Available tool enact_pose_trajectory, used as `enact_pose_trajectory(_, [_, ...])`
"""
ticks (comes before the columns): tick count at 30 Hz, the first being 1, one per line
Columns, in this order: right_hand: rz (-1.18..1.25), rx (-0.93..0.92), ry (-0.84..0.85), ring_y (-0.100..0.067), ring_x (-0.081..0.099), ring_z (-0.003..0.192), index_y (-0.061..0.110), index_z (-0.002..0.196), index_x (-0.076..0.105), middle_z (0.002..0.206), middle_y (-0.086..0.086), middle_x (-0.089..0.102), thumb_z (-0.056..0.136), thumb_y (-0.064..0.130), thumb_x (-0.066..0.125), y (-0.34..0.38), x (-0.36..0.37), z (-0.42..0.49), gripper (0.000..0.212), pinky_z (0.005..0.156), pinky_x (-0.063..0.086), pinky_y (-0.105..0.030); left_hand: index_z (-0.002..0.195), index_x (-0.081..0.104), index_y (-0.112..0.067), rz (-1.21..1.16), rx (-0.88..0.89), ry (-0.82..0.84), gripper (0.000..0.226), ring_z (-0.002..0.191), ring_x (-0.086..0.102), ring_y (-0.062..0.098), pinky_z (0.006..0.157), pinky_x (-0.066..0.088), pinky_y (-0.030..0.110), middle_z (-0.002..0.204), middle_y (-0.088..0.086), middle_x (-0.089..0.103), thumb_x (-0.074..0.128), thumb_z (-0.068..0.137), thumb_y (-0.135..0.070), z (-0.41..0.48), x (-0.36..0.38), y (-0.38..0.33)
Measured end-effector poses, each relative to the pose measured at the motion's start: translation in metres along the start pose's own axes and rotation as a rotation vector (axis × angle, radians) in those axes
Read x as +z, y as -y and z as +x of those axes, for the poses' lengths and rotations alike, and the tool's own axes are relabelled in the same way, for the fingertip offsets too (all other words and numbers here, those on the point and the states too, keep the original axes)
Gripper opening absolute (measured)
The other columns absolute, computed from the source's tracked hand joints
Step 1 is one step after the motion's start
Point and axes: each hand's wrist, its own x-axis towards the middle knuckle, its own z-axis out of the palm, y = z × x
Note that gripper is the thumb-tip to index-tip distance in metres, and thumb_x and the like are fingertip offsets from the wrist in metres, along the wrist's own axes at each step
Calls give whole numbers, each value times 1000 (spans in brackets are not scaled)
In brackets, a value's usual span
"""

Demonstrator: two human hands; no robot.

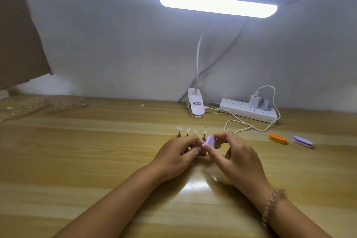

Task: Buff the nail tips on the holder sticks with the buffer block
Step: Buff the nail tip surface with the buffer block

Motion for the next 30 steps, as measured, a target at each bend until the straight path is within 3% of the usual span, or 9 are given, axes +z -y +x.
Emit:
enact_pose_trajectory(4, [-45,-82,37,17,48,66,33,96,60,89,22,62,77,52,69,2,1,-5,28,55,27,-8,99,67,-23,9,9,-7,18,82,62,17,79,52,44,85,-13,67,50,94,-18,0,-1,0])
enact_pose_trajectory(8, [-15,27,13,11,53,69,32,91,58,88,20,64,78,47,73,-4,1,3,25,57,31,-12,99,69,-21,-83,7,-4,17,73,59,1,69,50,32,80,-18,65,53,100,-15,1,1,1])
enact_pose_trajectory(13, [-44,-24,34,16,50,66,32,91,58,87,24,62,76,49,73,-3,0,-4,27,55,28,-11,101,70,-19,-86,26,-22,18,72,56,3,66,48,33,81,-15,64,53,98,-20,1,1,2])
enact_pose_trajectory(17, [22,63,-59,7,53,69,34,90,55,86,22,62,76,55,70,-7,-1,2,30,57,31,-11,100,69,-19,-104,5,-17,17,83,67,-1,63,43,14,88,-13,72,53,101,-14,2,2,0])
enact_pose_trajectory(19, [-18,3,-39,12,52,68,33,93,55,86,23,59,76,51,72,-4,0,-2,30,55,29,-10,100,68,-19,-99,3,-9,17,80,65,2,65,45,19,86,-13,71,52,100,-15,1,1,-2])
enact_pose_trajectory(22, [-43,-69,30,18,50,69,31,94,55,81,27,53,76,48,74,2,3,-4,32,52,27,-9,102,69,-20,-19,10,-3,26,84,62,17,77,50,42,88,-9,68,46,91,-26,0,-1,-4])
enact_pose_trajectory(25, [41,-19,21,12,53,70,31,92,53,85,26,56,75,46,73,0,2,0,29,55,31,-12,105,69,-18,-17,10,13,33,90,62,19,82,50,42,93,-7,69,43,89,-29,0,-1,-7])
enact_pose_trajectory(30, [-19,-36,-9,11,51,67,32,93,53,89,22,58,78,41,74,-1,2,-3,28,55,31,-13,98,67,-22,24,6,12,18,81,58,13,79,47,39,81,-14,63,48,99,-20,0,0,-5])
